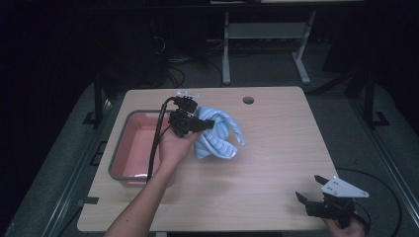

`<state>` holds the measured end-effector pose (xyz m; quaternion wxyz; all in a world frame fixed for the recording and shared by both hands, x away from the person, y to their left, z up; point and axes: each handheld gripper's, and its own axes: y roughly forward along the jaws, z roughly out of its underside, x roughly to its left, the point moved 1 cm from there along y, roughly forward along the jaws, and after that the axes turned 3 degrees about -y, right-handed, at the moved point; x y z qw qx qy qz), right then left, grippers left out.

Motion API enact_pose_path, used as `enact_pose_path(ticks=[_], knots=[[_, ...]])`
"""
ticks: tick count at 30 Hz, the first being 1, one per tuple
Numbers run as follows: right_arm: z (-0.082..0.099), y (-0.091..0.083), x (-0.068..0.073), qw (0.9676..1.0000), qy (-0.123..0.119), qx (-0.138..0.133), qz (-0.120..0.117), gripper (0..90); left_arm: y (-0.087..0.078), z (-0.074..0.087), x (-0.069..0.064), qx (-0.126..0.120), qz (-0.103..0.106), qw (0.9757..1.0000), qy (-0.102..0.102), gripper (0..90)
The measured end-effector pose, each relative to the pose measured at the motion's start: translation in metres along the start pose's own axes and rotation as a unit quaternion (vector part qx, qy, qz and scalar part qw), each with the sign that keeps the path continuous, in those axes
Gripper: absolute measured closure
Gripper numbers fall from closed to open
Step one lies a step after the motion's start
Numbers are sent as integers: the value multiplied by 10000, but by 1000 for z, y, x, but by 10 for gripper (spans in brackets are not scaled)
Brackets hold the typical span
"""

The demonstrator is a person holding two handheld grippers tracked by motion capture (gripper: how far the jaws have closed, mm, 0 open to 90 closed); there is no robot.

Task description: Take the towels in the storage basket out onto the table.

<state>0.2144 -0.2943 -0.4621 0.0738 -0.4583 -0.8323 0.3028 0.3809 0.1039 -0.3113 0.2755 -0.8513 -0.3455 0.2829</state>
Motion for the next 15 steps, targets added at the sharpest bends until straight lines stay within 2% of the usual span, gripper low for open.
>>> enact_pose_path(ticks=[6, 15], knots=[[0, 0, -1, 10000, -10, 7, -2, 151, 11, -1, -4, 19, 61, 10000, -20, 725], [-1, 1, 1, 10000, 8, 24, -12, 151, 27, 0, -6, 94, 46, 9999, -24, 725]])
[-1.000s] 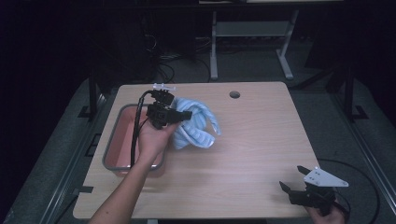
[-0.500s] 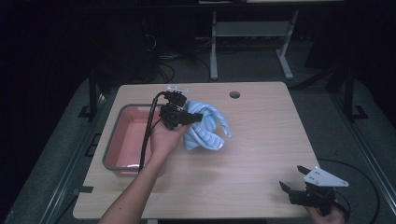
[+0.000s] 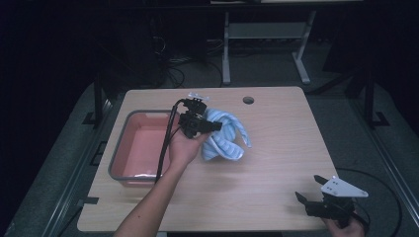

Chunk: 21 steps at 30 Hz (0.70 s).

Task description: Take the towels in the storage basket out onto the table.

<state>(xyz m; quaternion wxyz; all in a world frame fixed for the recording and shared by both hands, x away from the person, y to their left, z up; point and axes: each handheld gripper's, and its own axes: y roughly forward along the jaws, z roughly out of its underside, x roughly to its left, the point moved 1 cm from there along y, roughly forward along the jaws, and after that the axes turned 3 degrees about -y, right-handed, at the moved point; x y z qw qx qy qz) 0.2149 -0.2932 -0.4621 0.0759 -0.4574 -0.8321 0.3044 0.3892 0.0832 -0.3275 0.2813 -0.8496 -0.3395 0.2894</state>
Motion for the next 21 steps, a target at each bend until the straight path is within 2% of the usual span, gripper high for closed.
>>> enact_pose_path(ticks=[3, 15, 21], knots=[[0, 0, 0, 10000, -5, -12, -3, 151, 6, 1, 1, 13, 75, 9999, -88, 724], [-1, 1, 0, 10000, 6, -15, 3, 151, 29, 4, -2, 178, 66, 9998, -38, 725], [-1, 2, 0, 10000, -24, -10, -11, 151, 43, 7, -6, 219, 111, 9996, -111, 725]])
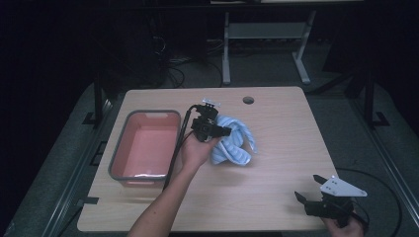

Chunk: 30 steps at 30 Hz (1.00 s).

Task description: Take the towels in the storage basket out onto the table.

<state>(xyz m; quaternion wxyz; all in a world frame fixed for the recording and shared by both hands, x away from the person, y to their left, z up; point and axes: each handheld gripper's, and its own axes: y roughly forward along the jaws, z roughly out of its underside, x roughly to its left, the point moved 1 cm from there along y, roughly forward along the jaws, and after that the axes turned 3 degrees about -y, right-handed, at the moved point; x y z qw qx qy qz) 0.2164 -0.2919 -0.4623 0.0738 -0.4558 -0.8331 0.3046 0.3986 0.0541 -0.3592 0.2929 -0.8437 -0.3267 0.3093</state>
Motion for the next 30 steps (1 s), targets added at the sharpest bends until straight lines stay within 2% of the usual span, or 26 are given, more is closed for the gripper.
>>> enact_pose_path(ticks=[20, 21, 23, 30], knots=[[1, 0, -1, 10000, 62, 11, -22, 151, 41, 7, -15, 195, 177, 9996, 54, 722], [1, 0, -1, 10000, 32, -15, -6, 151, 43, 8, -16, 149, 185, 9997, -10, 722], [1, 0, -1, 10000, 29, -19, -11, 151, 45, 9, -16, 205, 187, 9996, 41, 719], [1, -1, -1, 10000, 35, -1, -1, 151, 54, 14, -16, 210, 217, 9995, -91, 715]])
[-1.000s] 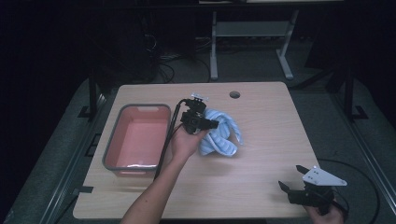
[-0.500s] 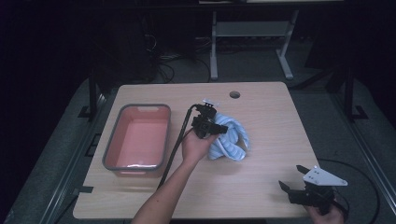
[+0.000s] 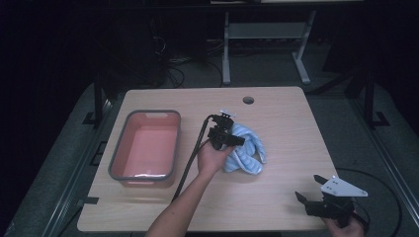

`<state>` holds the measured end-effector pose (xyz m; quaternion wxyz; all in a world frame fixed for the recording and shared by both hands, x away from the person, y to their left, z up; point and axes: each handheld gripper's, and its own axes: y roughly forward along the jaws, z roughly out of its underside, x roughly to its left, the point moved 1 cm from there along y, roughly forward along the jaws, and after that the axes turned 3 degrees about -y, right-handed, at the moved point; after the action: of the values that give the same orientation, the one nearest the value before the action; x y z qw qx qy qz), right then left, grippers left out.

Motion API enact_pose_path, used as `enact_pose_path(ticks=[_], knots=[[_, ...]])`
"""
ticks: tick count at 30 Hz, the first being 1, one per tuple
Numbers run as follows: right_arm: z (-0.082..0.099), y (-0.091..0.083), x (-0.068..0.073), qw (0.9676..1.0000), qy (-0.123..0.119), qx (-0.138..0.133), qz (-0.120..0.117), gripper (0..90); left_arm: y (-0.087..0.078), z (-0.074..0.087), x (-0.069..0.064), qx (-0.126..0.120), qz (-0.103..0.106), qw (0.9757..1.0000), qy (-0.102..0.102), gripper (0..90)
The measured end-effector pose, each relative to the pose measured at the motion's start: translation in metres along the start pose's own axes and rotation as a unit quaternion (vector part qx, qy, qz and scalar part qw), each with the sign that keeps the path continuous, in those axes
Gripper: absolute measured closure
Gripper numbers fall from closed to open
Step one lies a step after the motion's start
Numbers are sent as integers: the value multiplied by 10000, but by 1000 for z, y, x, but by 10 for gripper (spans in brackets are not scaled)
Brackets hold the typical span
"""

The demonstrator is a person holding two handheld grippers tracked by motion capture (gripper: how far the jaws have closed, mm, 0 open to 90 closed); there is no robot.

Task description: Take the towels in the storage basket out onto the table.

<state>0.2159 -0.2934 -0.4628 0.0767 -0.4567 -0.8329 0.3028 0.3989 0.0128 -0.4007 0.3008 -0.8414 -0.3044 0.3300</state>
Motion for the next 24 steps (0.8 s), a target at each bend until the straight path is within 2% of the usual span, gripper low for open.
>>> enact_pose_path(ticks=[7, 16, 20, 24], knots=[[1, -1, 0, 10000, 10, 17, 13, 151, 8, 2, -5, 87, -35, 9999, 95, 696], [1, -1, 1, 10000, 32, 10, 4, 151, 15, 7, -4, 104, 12, 9999, -35, 641], [1, -1, 1, 10000, 16, 14, 7, 151, 14, 7, -6, 106, -1, 9999, 32, 619], [1, -1, 1, 10000, 30, 9, 0, 151, 16, 6, -5, 110, -2, 9999, -3, 629]])
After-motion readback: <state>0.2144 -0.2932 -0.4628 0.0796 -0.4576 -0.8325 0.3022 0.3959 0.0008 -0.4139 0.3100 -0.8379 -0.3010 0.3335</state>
